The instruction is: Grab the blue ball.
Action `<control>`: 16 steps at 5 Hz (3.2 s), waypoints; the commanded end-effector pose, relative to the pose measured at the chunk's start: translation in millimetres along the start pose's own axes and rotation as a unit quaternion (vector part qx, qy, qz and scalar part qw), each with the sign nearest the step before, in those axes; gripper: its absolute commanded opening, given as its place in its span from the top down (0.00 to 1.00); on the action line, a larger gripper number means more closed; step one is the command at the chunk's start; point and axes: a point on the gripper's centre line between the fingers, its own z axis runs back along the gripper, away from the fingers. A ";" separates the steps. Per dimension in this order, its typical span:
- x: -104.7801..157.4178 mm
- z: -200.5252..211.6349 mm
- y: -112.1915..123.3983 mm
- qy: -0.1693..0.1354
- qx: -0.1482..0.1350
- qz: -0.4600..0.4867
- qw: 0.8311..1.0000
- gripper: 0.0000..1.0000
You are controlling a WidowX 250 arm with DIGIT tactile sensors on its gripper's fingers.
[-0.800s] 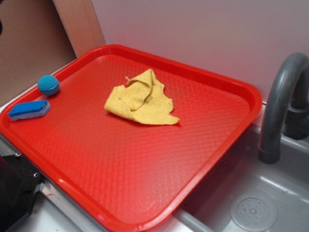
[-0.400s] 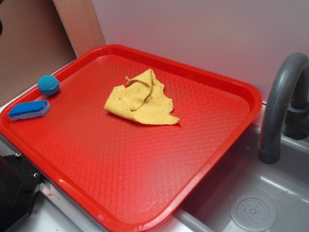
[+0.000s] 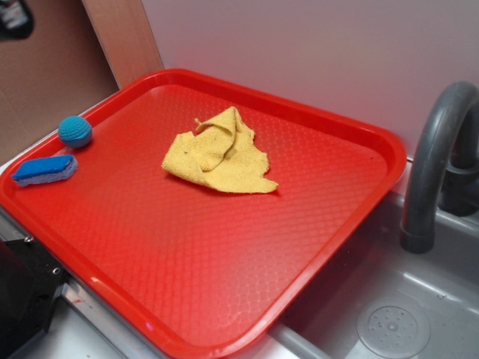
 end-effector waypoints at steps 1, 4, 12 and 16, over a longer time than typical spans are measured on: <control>42.5 -16.7 37.5 -0.002 -0.008 0.265 0.964 0.00; 77.4 -73.8 81.6 -0.046 0.041 0.558 0.828 0.00; 109.3 -175.3 158.2 -0.105 0.244 0.434 0.861 0.00; 99.1 -89.9 84.2 -0.118 0.055 0.375 0.918 1.00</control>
